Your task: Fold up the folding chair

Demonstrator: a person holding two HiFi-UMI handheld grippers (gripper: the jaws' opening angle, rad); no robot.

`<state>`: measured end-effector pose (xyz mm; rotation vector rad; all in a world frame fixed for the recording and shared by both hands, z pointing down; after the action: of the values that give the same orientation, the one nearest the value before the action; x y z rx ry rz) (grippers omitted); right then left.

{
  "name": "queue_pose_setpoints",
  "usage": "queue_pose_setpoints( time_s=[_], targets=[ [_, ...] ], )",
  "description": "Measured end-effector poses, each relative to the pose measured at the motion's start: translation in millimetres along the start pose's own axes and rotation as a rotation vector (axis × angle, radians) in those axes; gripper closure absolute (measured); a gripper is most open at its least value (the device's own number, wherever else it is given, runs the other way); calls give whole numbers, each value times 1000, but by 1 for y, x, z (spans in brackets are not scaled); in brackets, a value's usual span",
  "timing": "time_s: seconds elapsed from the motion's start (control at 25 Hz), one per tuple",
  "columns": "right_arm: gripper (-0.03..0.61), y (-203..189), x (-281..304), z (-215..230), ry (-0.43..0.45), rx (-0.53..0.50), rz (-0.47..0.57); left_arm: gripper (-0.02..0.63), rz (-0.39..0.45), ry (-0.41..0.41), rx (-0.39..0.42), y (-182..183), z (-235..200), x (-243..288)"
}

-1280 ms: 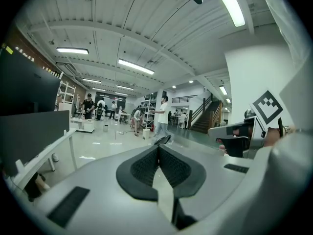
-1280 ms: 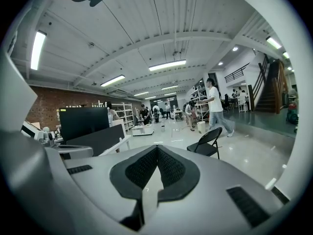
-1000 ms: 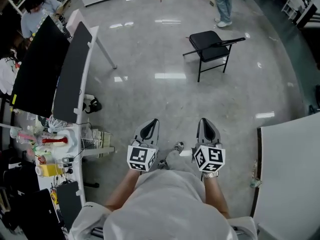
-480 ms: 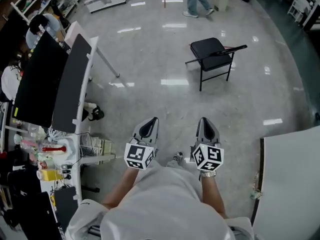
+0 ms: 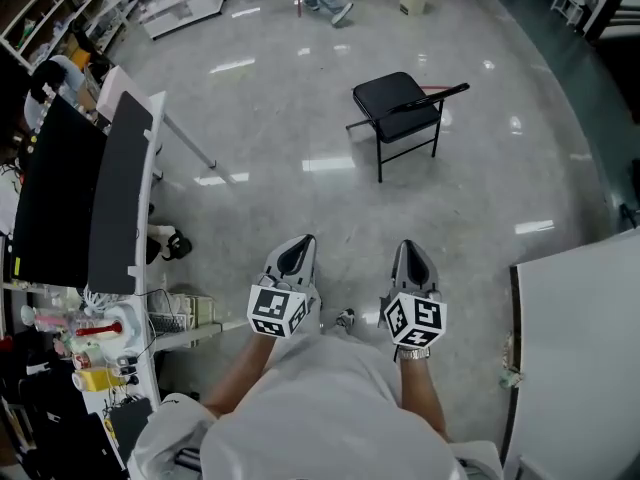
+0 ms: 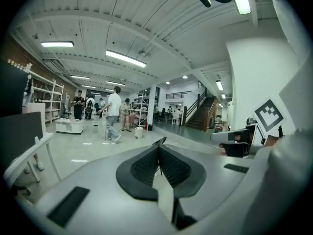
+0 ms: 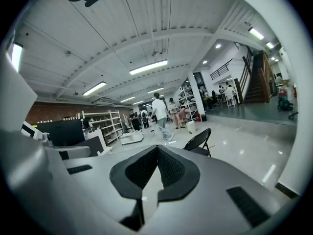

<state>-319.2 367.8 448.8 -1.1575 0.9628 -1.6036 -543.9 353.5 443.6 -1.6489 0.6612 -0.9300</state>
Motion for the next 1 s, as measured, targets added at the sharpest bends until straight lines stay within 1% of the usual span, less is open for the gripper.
queue_pose_setpoints(
  time_s=[0.16,0.28,0.44,0.72,0.84,1.0],
  targets=[
    [574,6,14,21,-85,9,-3,603,0,-70,2,4,0,32],
    [574,10,32,25,-129,15,-1,603,-4,-112,1,6,-13,58],
    [574,16,63,13,-145,-3,-15,603,-10,-142,-5,15,-43,94],
    [574,36,129,-9,-181,-29,-24,602,15,-211,4,40,-94,152],
    [574,46,157,-19,-195,-41,-22,603,26,-222,-3,49,-118,167],
    [574,51,193,-37,-199,-52,-21,602,25,-215,-20,51,-156,179]
  ],
)
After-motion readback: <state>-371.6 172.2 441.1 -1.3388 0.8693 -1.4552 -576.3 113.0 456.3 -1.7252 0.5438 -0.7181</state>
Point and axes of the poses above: the fingertips, and each gripper's own axes: x forward along the fingers, z to its right, y out of its top, the point moved 5 cm from there along -x, backward along the fingers, and after that the axes turned 2 degrees about -y, right-handed, at the moved point
